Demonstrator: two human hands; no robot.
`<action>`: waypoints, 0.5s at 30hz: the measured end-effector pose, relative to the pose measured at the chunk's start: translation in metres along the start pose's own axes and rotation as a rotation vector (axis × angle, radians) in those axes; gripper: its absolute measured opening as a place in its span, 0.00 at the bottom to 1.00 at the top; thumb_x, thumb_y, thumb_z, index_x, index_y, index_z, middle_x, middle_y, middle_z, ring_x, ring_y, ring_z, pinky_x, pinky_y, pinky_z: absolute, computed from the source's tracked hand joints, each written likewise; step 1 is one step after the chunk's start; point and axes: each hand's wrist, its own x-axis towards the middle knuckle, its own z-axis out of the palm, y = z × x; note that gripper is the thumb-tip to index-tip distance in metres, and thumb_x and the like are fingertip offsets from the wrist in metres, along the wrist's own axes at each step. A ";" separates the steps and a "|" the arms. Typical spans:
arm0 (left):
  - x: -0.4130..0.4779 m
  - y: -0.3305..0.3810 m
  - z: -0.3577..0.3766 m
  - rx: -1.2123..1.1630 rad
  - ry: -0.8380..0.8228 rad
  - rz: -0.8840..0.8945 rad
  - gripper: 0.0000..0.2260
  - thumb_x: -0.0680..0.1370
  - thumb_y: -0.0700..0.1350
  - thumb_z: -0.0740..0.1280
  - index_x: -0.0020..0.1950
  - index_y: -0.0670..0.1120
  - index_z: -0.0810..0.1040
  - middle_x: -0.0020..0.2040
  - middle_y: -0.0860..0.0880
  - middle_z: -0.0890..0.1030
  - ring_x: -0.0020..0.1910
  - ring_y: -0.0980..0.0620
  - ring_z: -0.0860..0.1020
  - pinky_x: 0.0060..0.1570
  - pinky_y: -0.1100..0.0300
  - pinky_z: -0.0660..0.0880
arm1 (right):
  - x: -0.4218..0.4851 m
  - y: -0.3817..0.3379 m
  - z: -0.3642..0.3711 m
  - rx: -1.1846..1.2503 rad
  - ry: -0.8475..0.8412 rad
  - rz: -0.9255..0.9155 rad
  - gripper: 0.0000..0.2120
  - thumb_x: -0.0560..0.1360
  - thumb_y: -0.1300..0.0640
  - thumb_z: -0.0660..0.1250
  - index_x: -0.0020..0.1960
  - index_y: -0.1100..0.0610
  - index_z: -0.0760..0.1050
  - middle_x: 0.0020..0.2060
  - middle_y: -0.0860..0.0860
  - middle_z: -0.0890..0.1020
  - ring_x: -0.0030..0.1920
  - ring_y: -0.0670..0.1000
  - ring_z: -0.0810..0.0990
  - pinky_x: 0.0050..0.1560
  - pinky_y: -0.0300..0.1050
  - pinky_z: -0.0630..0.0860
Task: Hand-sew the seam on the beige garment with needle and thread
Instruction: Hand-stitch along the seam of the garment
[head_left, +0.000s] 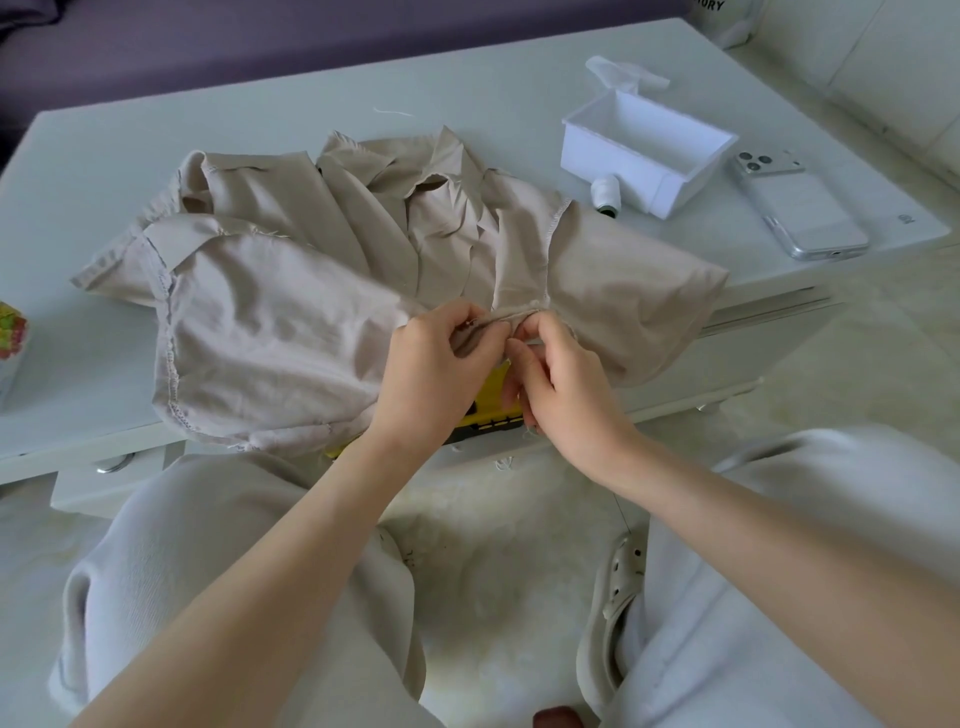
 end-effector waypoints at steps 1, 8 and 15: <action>0.000 0.001 0.001 -0.004 0.005 -0.009 0.07 0.76 0.42 0.67 0.40 0.40 0.80 0.28 0.53 0.74 0.28 0.60 0.70 0.30 0.71 0.66 | 0.000 0.001 0.000 -0.018 -0.001 -0.014 0.06 0.81 0.58 0.57 0.46 0.53 0.67 0.27 0.45 0.76 0.25 0.44 0.73 0.30 0.37 0.68; 0.005 0.001 0.000 0.007 0.141 -0.045 0.09 0.77 0.43 0.67 0.39 0.40 0.78 0.28 0.56 0.73 0.28 0.63 0.71 0.30 0.72 0.67 | 0.002 0.004 -0.005 -0.086 -0.052 0.000 0.14 0.82 0.58 0.55 0.40 0.48 0.70 0.29 0.44 0.78 0.27 0.46 0.73 0.33 0.44 0.73; 0.001 0.000 0.003 -0.077 -0.030 -0.067 0.09 0.77 0.43 0.68 0.40 0.39 0.78 0.32 0.43 0.78 0.30 0.56 0.71 0.32 0.64 0.68 | 0.005 0.005 -0.005 -0.041 0.007 -0.034 0.13 0.82 0.61 0.56 0.41 0.59 0.73 0.26 0.45 0.77 0.27 0.43 0.75 0.32 0.32 0.70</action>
